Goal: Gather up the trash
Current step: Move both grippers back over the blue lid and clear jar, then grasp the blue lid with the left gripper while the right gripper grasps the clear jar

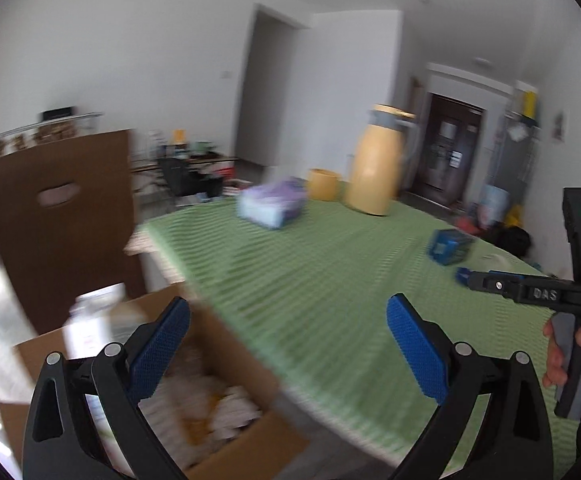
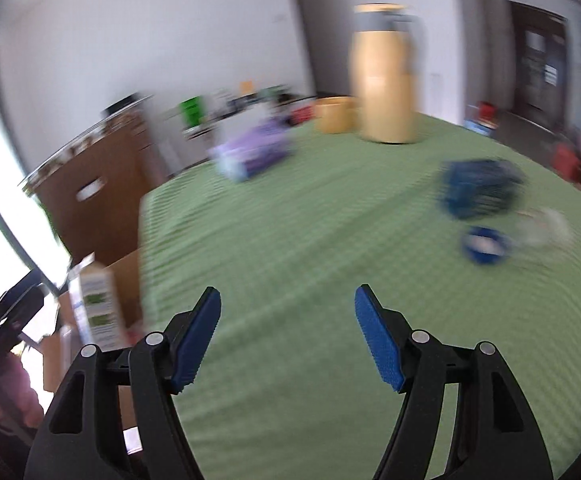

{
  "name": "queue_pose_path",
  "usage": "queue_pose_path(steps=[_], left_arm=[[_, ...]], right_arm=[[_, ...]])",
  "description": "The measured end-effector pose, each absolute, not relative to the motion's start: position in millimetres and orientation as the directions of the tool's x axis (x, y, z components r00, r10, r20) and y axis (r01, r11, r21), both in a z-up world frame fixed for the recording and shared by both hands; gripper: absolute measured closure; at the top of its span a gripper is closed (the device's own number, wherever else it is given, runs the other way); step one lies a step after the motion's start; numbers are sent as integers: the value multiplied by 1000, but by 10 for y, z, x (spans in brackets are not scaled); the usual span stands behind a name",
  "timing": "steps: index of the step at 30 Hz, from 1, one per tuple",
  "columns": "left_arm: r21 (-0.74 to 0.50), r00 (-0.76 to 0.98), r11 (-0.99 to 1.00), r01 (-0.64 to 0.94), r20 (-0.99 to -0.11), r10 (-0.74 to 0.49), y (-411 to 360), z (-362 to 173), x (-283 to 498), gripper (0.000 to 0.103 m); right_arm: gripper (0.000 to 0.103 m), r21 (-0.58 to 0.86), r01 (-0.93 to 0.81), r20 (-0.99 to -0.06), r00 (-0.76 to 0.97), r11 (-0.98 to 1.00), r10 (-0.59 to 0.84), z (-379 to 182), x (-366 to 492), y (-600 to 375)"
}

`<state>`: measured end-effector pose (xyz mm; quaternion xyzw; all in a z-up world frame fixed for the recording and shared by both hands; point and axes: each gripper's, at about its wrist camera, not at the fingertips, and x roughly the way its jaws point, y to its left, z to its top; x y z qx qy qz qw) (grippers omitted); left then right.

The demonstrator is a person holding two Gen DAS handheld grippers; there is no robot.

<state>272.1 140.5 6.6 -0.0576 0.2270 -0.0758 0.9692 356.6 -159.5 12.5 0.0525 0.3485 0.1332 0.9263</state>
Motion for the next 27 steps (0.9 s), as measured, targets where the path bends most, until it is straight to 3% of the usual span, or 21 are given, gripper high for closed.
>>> queue_pose_path(steps=[5,10,19,24,27], left_arm=[[-118,836,947,300,-446,-321,595,76,3094,7],[-98,722,883,459,-537,-436,-207,-82,3653,7],[-136,535,781,609,-657,-532,-1560,-466,4641,7],[-119,431,724,680,-734,-525,-2096,-724,4985,8],[-70,422,693,717,-748,-512,-2344,-802,5113,11]], right_arm=[[31,227,-8,-621,769,974,151,153,3713,-2766],[31,273,114,-666,739,955,103,-15,4139,-3650],[31,365,52,-696,678,929,236,-246,4876,-4113],[31,473,5,-677,643,881,360,-362,5094,-4225],[41,524,-16,-648,642,851,411,-390,5120,-4290]])
